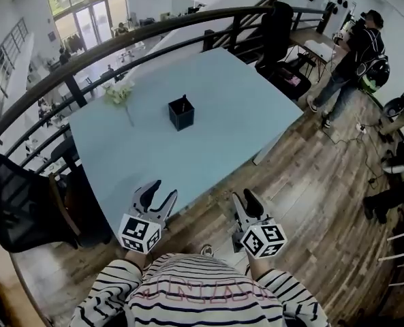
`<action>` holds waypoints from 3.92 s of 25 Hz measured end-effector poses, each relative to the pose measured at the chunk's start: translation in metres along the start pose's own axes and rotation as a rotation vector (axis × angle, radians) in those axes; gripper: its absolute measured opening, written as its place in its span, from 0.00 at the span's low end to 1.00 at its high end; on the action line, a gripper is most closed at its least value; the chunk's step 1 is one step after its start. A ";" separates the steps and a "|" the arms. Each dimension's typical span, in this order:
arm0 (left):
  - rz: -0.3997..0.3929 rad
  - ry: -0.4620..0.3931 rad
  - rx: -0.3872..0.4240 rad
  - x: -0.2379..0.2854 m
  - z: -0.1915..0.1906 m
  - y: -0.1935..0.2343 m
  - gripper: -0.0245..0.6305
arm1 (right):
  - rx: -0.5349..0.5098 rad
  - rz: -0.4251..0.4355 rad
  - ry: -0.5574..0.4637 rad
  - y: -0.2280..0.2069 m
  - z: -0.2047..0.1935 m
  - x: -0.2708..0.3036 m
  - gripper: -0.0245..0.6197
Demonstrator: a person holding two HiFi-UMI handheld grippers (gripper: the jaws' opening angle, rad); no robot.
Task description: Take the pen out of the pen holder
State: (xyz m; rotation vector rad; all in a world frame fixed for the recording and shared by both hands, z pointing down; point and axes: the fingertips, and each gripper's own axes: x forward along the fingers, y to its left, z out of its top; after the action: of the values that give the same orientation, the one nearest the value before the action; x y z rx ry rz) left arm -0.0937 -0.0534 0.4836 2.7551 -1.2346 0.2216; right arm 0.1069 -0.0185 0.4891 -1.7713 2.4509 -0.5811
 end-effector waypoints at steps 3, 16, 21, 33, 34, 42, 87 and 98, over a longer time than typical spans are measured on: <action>0.066 -0.004 -0.010 0.010 0.000 -0.002 0.33 | -0.011 0.055 0.024 -0.015 0.005 0.009 0.31; 0.159 0.018 -0.002 0.061 0.010 0.005 0.33 | 0.006 0.157 0.071 -0.059 0.012 0.045 0.31; 0.166 -0.007 0.010 0.093 0.033 0.035 0.33 | 0.009 0.155 0.078 -0.068 0.021 0.075 0.31; 0.115 -0.025 0.037 0.189 0.076 0.117 0.33 | 0.033 0.139 0.069 -0.080 0.045 0.158 0.31; 0.107 -0.021 0.045 0.198 0.079 0.122 0.33 | 0.036 0.137 0.071 -0.081 0.047 0.165 0.31; 0.046 0.016 0.099 0.261 0.087 0.173 0.33 | 0.044 0.106 0.083 -0.088 0.051 0.205 0.31; 0.023 0.378 0.340 0.404 -0.014 0.250 0.16 | 0.100 -0.121 0.187 -0.127 0.020 0.225 0.31; 0.029 0.319 0.244 0.392 -0.002 0.241 0.15 | 0.095 -0.123 0.165 -0.131 0.026 0.212 0.30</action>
State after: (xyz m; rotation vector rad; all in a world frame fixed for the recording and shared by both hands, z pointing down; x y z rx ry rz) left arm -0.0170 -0.4994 0.5660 2.7479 -1.2306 0.8303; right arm 0.1609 -0.2568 0.5444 -1.9179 2.3805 -0.8728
